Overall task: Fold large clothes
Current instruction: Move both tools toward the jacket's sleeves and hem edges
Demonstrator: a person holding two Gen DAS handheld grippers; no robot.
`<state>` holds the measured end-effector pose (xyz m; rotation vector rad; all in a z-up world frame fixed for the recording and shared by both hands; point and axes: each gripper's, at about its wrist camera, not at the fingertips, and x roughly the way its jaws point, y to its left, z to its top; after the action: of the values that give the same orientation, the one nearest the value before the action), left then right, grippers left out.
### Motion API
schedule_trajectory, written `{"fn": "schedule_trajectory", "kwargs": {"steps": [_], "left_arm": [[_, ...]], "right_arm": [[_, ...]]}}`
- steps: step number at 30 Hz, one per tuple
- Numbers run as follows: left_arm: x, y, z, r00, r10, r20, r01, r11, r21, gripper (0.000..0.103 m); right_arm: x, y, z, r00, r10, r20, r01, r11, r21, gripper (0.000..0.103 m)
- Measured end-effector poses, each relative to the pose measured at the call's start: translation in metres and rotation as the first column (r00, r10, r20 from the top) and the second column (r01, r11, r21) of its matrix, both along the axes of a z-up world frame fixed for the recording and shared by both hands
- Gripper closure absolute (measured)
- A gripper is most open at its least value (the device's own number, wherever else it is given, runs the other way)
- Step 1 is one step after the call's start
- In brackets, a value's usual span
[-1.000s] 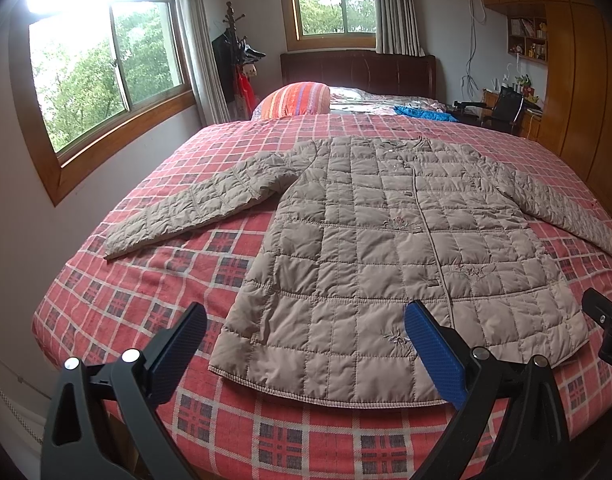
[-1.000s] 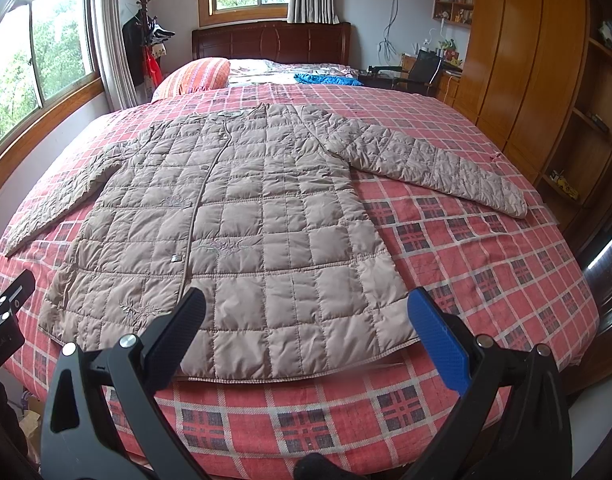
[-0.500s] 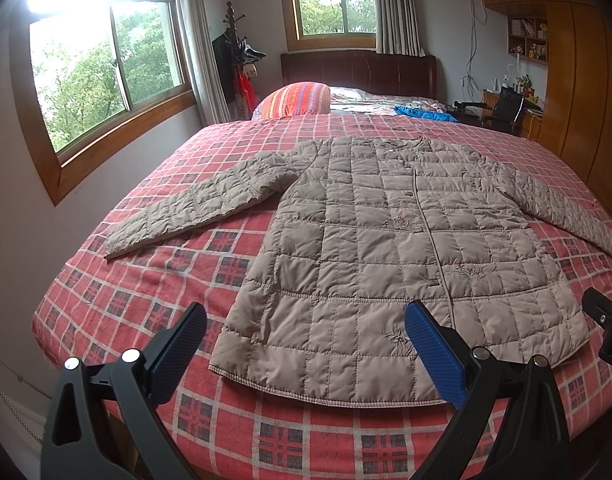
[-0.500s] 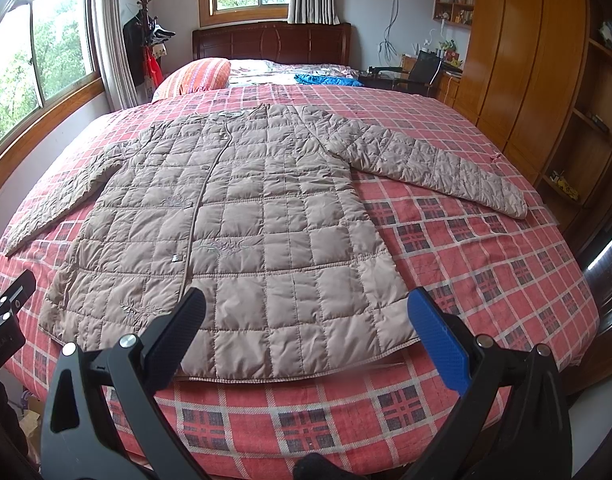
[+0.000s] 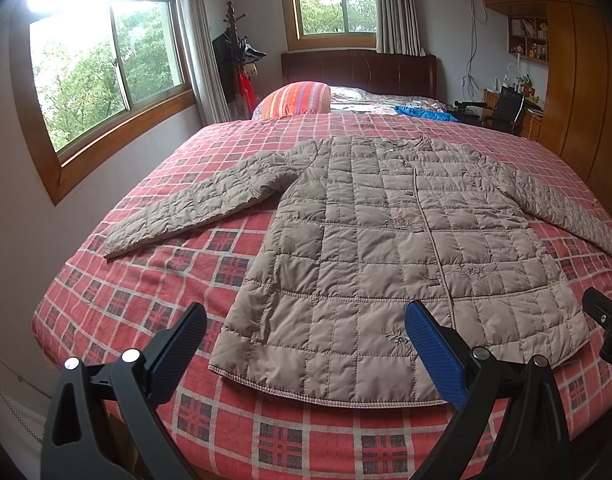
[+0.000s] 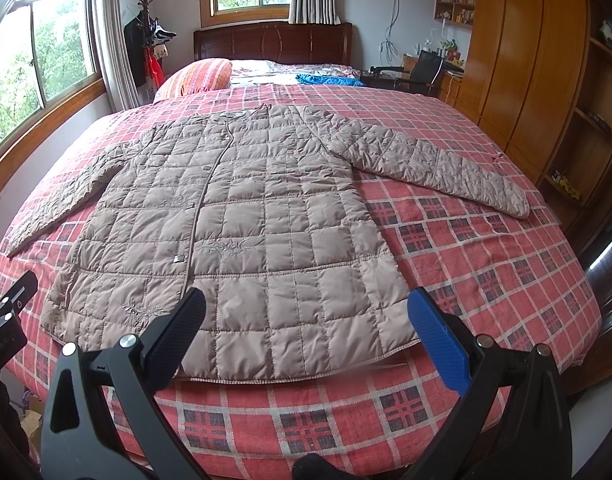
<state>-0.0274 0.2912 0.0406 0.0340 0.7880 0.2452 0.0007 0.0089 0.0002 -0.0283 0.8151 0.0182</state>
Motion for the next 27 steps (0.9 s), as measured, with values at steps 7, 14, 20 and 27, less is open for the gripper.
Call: {"fn": "schedule_trajectory", "kwargs": {"steps": [7,14,20,27], "left_arm": [[0.005,-0.001,-0.008,1.000,-0.019,-0.016,0.019,0.999,-0.031,0.004],[0.030,-0.003,-0.019,0.996,-0.075,-0.057,0.069,0.994,-0.088,0.004],[0.082,-0.021,-0.021,0.983,-0.175,-0.052,0.170,0.981,-0.099,0.004],[0.173,-0.067,-0.018,0.958,-0.269,-0.095,0.261,0.961,-0.086,0.004]], "right_arm": [[0.004,0.004,-0.001,1.000,0.010,-0.002,-0.010,1.000,0.016,0.003],[0.037,-0.016,-0.020,0.993,0.068,-0.100,-0.055,0.989,0.135,0.003],[0.078,-0.082,-0.030,0.984,0.058,-0.170,-0.005,0.955,0.298,0.003],[0.142,-0.189,-0.034,0.973,-0.126,-0.193,0.176,0.947,0.270,0.003]]}}
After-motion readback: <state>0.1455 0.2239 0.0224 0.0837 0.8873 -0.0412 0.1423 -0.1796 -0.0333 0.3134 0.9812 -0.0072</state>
